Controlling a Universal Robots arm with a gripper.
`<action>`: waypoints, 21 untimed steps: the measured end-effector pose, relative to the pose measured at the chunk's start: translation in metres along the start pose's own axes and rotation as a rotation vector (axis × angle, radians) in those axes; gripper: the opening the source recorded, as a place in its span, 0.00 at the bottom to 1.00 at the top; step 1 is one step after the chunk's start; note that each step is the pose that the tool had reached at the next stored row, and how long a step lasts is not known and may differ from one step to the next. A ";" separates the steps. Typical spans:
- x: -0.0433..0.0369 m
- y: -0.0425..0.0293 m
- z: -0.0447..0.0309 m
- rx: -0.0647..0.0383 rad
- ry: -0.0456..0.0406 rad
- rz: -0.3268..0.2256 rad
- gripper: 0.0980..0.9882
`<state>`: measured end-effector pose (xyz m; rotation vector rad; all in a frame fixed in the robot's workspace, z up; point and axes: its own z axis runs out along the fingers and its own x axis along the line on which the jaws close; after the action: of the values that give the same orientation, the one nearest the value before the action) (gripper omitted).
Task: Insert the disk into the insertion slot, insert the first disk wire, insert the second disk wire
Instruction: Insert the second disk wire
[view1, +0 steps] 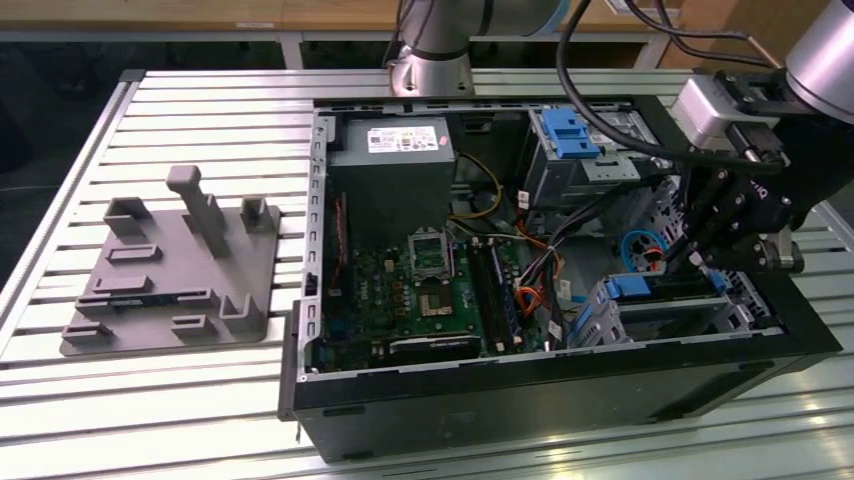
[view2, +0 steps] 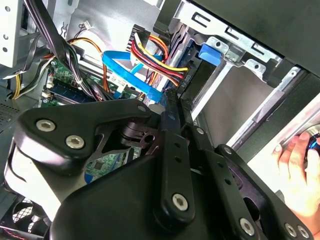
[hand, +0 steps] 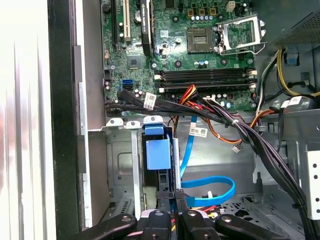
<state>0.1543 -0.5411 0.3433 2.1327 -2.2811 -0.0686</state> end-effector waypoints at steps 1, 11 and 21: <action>0.0000 -0.0001 0.0002 0.000 0.0000 0.000 0.07; 0.0001 -0.0007 0.0029 0.000 0.0001 0.000 0.07; 0.0002 -0.0009 0.0060 0.000 0.0001 0.000 0.07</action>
<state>0.1549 -0.5413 0.3372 2.1326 -2.2811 -0.0686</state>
